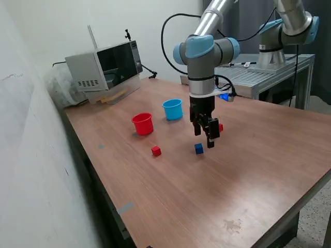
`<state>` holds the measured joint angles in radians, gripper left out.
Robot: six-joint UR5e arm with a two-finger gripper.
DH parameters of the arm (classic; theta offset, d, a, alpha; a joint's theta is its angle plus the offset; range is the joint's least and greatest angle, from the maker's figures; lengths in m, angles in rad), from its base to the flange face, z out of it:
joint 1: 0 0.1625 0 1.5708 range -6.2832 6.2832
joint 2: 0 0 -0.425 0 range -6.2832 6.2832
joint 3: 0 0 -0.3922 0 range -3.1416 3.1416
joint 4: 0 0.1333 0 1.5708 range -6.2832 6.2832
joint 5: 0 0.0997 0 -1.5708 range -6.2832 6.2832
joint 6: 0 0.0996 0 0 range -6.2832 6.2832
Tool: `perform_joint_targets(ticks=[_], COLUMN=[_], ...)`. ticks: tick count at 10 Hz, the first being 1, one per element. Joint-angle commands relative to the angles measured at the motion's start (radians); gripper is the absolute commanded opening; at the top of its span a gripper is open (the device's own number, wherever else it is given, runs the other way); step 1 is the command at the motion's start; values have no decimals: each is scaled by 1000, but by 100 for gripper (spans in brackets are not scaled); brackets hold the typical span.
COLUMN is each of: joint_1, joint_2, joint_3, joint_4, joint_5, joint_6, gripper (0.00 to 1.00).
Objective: Place red objects in the red bin, and blue objects in the blue bin.
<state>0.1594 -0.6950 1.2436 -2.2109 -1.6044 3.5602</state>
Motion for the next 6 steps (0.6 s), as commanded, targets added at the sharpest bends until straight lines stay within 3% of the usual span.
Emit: perform_joint_targets(ticks=[1,6], joint_1=[-12,-40], joint_2=[12,28], joint_3=[-10,0], joint_4=[-4,-18], joint_5=[0,0], joint_6=[0,0], gripper=[100,100])
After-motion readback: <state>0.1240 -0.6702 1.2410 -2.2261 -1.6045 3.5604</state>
